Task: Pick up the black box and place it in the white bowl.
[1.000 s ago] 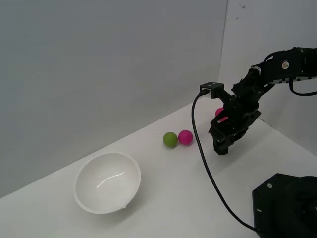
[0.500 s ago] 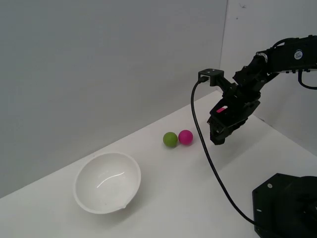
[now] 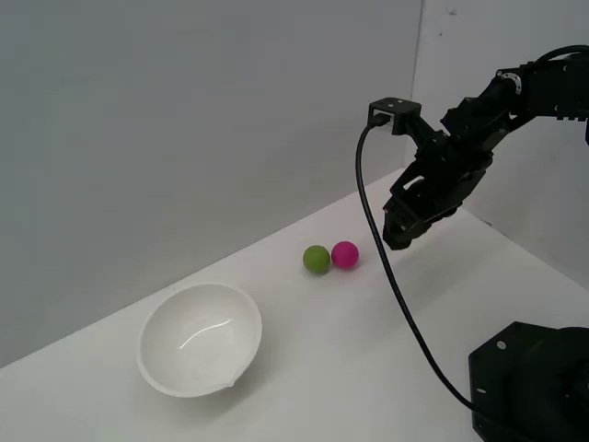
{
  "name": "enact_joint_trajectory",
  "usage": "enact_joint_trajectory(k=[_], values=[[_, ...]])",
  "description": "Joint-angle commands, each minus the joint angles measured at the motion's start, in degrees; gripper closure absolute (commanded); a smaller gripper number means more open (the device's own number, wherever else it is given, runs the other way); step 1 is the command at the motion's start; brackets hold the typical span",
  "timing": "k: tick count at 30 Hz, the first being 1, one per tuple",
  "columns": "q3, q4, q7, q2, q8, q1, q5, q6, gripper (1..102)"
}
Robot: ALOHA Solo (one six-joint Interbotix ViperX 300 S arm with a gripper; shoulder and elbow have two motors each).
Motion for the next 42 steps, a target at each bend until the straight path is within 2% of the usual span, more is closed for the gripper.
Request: enact_joint_trajectory(k=[1, 11, 17, 30, 37, 42], values=[[2.8, -1.7, 0.1, 2.4, -0.4, -1.1, -1.8, -0.9, 100], [5.0, -4.5, -0.3, 4.7, -6.9, -11.8, -4.8, -1.0, 100], [4.0, -6.6, -3.3, 3.7, -10.0, -18.8, -7.0, -1.1, 100], [-2.1, -12.1, -7.8, -2.5, -12.8, -29.4, -12.7, -1.1, 100], [-5.3, -13.8, -11.1, -5.5, -14.5, -34.7, -14.3, -1.1, 100], [-8.3, -16.2, -12.3, -8.7, -14.8, -37.4, -16.5, -1.1, 100]])
